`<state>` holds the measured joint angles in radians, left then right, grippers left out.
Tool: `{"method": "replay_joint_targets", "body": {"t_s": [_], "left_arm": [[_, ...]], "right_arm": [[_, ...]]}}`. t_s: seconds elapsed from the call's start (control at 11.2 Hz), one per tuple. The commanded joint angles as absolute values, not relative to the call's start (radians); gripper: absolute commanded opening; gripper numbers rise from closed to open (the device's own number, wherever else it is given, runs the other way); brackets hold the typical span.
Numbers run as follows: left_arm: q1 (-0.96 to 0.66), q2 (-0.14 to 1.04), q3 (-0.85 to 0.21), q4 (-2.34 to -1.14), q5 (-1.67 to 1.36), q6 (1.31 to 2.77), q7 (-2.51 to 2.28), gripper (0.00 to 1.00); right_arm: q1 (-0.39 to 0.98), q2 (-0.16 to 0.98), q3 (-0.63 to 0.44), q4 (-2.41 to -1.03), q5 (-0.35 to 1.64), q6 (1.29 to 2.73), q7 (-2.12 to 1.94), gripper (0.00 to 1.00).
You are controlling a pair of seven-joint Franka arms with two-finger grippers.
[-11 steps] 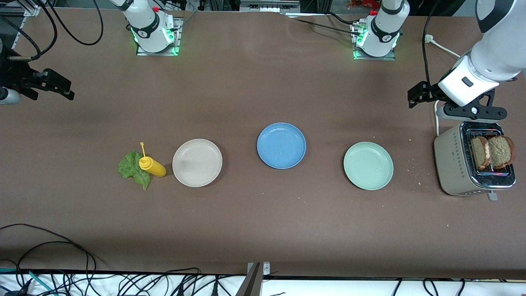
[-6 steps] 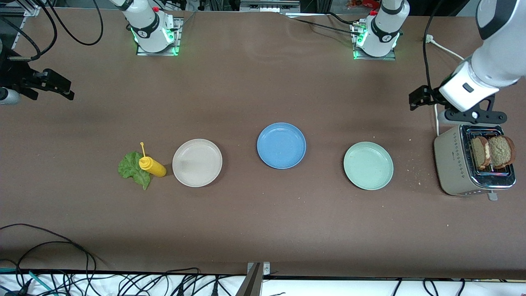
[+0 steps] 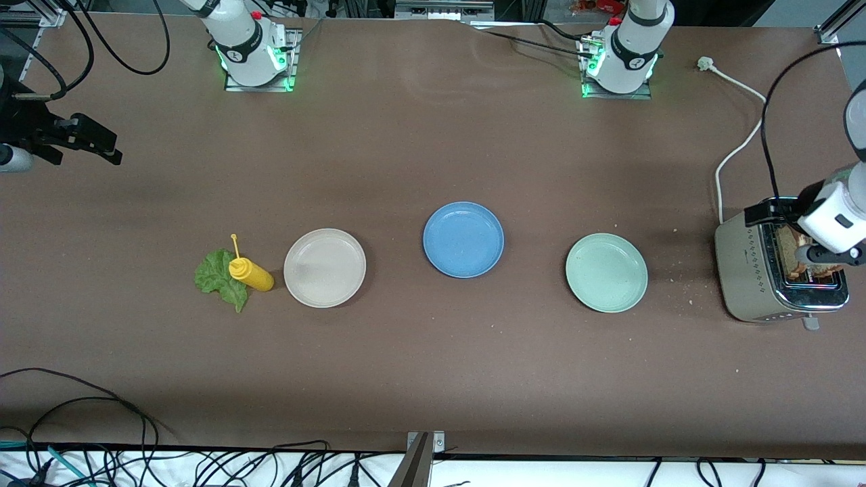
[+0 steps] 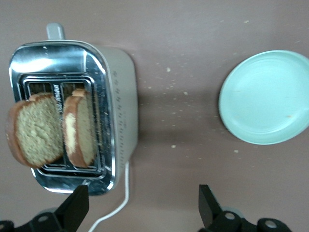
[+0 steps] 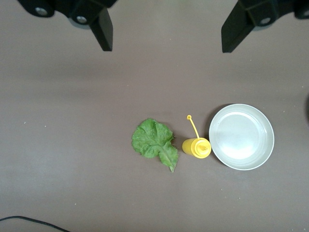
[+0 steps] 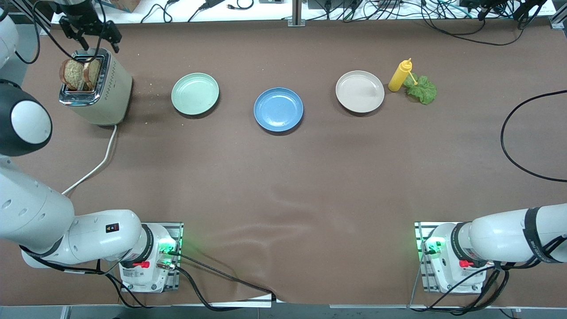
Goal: Make sandwich in blue plate with both arms
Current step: 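Lower the left gripper onto the bread slice in the toaster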
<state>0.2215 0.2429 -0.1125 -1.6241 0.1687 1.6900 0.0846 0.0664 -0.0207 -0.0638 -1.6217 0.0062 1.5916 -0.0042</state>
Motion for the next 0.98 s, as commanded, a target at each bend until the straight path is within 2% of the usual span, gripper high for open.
{"method": "replay_joint_targets", "body": {"t_s": [0.0, 0.45, 0.54, 0.71, 0.8, 0.89], "left_arm": [[0.268, 0.333, -0.123, -1.585, 0.236, 1.761, 0.19, 1.0], [0.333, 0.414, -0.123, -1.591, 0.314, 1.859, 0.273, 1.0], [0.339, 0.426, -0.123, -1.592, 0.316, 1.867, 0.273, 0.95], [0.35, 0.439, -0.123, -1.597, 0.314, 1.864, 0.273, 0.36], [0.35, 0.439, -0.123, -1.597, 0.314, 1.859, 0.275, 0.13], [0.35, 0.439, -0.123, -1.597, 0.314, 1.855, 0.275, 0.0]], "right_arm": [[0.061, -0.018, -0.061, -1.606, 0.006, 1.578, -0.006, 1.0], [0.061, -0.018, -0.061, -1.605, 0.006, 1.582, -0.006, 1.0], [0.061, -0.018, -0.061, -1.605, 0.006, 1.582, -0.006, 1.0], [0.061, -0.018, -0.061, -1.605, 0.006, 1.582, -0.006, 1.0], [0.061, -0.018, -0.061, -1.605, 0.008, 1.582, -0.006, 1.0], [0.061, -0.018, -0.061, -1.605, 0.008, 1.582, -0.006, 1.0]]}}
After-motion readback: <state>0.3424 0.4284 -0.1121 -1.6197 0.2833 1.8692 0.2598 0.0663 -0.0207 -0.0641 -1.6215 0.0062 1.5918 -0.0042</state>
